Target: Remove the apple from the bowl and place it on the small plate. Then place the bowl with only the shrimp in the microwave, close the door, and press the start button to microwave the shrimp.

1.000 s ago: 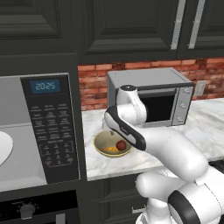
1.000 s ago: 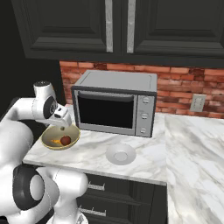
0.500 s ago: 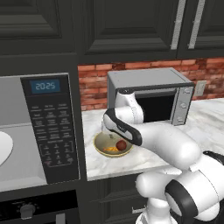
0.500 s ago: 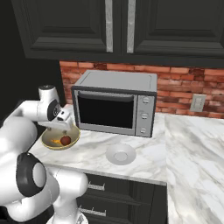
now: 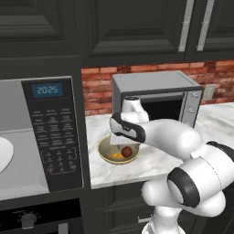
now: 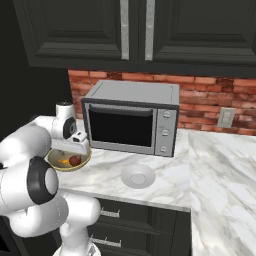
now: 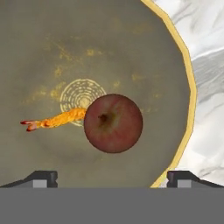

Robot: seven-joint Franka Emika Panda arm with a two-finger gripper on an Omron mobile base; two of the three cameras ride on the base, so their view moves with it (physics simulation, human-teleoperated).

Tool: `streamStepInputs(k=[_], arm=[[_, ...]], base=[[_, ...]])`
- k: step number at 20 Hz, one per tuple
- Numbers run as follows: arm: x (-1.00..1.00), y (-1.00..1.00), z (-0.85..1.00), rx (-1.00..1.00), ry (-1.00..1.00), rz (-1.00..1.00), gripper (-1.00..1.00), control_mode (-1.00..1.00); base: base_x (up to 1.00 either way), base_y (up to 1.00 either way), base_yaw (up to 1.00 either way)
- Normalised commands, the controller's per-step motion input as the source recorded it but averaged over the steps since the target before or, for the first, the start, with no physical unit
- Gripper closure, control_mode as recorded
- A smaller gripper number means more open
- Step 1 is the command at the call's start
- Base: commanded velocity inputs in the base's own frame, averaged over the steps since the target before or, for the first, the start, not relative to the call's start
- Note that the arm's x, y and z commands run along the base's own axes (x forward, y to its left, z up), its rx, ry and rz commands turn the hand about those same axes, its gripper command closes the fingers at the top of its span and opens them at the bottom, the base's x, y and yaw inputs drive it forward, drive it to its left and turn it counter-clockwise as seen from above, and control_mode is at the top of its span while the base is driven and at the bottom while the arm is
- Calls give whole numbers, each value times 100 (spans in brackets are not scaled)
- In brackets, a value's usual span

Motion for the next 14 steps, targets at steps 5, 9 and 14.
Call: streamStepInputs(k=[5, 9, 14], arm=[[12, 2, -13, 0, 1, 0, -100, -100], [12, 6, -1, -3, 0, 2, -100, -100], [3, 0, -23, -5, 0, 1, -100, -100]], base=[[0, 0, 0], [0, 0, 0], [0, 0, 0]])
